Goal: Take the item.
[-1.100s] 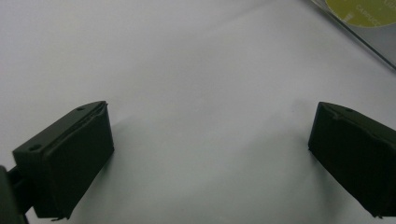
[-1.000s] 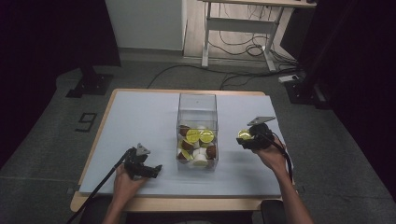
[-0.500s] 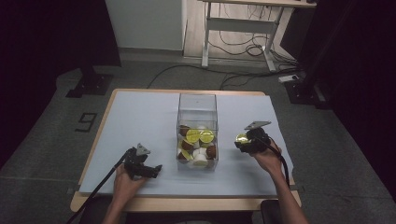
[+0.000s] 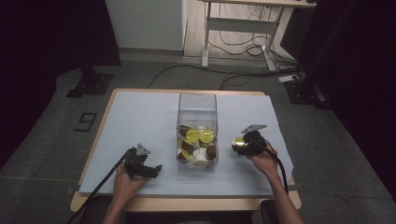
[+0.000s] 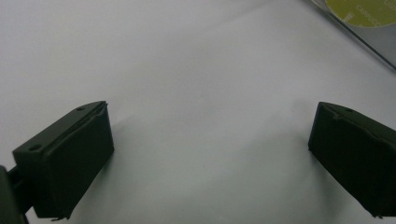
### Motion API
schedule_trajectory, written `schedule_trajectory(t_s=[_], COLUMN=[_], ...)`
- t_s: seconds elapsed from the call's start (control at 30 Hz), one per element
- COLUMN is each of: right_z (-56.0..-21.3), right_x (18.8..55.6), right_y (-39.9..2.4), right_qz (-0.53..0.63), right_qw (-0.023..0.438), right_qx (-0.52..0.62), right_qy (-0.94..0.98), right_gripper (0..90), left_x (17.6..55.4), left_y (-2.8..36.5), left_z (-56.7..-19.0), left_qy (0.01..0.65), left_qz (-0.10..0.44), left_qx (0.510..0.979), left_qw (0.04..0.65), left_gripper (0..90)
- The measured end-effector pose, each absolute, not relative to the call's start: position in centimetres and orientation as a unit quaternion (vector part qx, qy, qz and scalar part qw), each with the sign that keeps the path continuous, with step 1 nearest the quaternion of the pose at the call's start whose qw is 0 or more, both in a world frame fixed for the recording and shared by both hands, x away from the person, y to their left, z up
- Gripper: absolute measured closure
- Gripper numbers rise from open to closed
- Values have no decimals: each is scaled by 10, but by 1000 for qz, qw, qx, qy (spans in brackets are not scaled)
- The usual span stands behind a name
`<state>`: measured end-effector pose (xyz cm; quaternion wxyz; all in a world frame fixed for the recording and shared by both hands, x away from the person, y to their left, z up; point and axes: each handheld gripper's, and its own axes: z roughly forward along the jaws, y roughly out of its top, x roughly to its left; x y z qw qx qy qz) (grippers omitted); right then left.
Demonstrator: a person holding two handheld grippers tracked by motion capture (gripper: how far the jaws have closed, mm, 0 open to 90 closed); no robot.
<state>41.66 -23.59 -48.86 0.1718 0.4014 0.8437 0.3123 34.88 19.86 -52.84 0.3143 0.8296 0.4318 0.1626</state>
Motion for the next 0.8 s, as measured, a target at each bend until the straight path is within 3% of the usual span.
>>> schedule_trajectory(t_s=[0.67, 0.8], right_z=[-503, -503], right_x=[422, 423], right_y=[-233, -233], right_qz=[302, 300], right_qw=[154, 151], right_qx=[406, 405], right_qy=[849, 851], right_gripper=[375, 309], left_x=[349, 349], left_y=[199, 199], left_z=[-528, -528], left_qy=[432, 432], left_qz=[162, 162], left_qx=[830, 830], left_qw=[314, 314], left_gripper=[0, 0])
